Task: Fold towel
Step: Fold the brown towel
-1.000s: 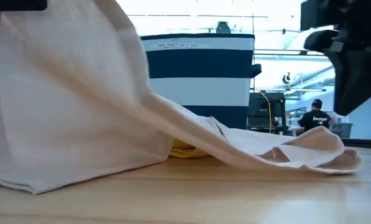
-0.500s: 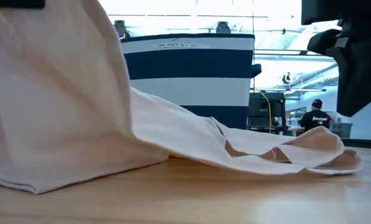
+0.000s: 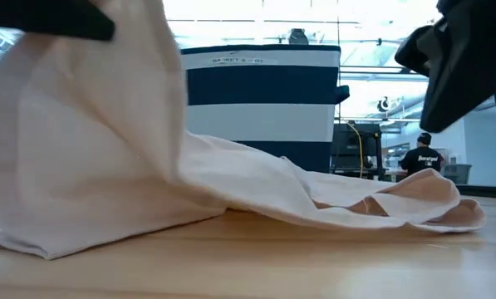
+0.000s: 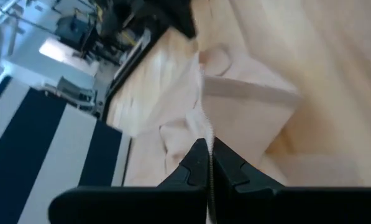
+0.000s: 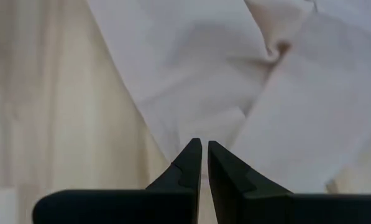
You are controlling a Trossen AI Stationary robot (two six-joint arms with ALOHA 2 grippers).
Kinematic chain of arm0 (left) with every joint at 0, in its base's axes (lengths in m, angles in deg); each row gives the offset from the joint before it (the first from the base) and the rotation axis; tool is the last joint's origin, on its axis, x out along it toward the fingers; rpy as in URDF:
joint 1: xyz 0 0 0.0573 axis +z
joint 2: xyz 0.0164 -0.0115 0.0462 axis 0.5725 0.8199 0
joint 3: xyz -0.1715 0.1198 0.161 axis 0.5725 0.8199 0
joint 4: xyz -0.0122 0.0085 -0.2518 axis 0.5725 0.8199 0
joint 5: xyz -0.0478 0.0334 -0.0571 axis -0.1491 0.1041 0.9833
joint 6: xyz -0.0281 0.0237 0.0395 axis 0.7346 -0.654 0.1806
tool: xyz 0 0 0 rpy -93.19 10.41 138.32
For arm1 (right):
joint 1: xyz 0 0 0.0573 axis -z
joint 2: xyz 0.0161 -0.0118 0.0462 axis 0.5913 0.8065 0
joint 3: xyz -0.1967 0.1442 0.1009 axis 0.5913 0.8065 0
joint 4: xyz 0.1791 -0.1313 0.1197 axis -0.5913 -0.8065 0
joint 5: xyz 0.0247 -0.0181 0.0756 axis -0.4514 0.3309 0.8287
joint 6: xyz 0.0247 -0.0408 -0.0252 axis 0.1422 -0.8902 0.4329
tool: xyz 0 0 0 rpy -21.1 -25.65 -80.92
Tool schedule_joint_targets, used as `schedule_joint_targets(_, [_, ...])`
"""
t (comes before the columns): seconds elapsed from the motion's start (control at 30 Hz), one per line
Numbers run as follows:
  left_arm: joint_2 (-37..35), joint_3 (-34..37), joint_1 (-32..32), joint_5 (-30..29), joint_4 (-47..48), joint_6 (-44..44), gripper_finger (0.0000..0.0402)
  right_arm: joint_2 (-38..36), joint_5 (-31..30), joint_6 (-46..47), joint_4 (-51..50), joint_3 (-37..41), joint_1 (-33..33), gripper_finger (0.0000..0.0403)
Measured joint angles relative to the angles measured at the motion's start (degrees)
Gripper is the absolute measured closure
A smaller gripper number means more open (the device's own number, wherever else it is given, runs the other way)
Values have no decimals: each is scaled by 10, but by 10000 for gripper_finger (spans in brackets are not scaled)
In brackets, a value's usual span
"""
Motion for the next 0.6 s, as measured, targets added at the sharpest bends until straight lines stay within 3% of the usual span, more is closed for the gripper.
schedule_joint_targets(0.27, [-21, 0, 18, 23, 149, 128, 401, 0, 0, 0, 80, 0, 0, 387])
schedule_joint_targets(0.6, [-21, 0, 19, 31, 148, 135, 401, 0, 0, 0, 119, 0, 0, 387])
